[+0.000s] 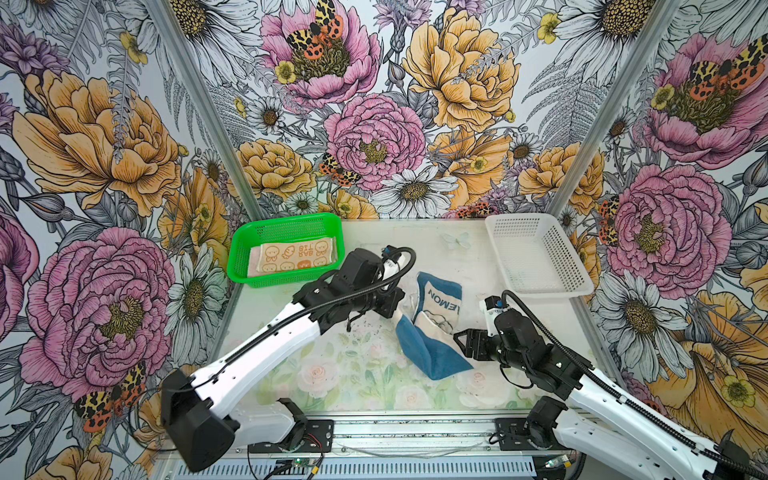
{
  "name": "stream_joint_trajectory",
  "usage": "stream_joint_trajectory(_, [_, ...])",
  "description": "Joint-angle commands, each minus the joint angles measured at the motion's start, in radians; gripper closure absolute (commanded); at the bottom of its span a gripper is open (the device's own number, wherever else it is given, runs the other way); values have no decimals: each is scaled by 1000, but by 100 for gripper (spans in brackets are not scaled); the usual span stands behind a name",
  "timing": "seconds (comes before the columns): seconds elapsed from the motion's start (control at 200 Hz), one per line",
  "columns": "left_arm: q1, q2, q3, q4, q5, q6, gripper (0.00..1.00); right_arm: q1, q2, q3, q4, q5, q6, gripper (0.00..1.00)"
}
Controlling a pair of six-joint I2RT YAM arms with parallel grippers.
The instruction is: Fold and stack the towels
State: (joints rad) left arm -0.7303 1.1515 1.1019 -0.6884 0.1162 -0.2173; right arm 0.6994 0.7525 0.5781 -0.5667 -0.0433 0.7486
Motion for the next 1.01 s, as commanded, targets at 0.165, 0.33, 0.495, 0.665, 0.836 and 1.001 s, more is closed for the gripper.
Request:
stream_joint_trajectory(0.165, [-12,-349,-459,-107,-316,-492,100,1,148,95,14,-109,-119,29])
stream_joint_trajectory(0.33, [-22,-465,-591,-131,-414,-621,100,13,279,169,37,-182,-169,31])
stream_joint_trajectory(0.495, [-44,-491,-622,-132,-448,-666,100,64,472,314,46,-158,-233,31])
stream_joint_trajectory(0.665, [-67,-486,-637,-130,-490,-702,100,67,706,484,64,-196,-304,30])
stream_joint_trajectory(0.836, [-100,-502,-642,-130,-500,-721,100,52,838,535,62,-179,-275,30])
stream_joint_trajectory(1.001, [-114,-517,-642,-129,-504,-722,100,51,844,507,60,-138,-230,32])
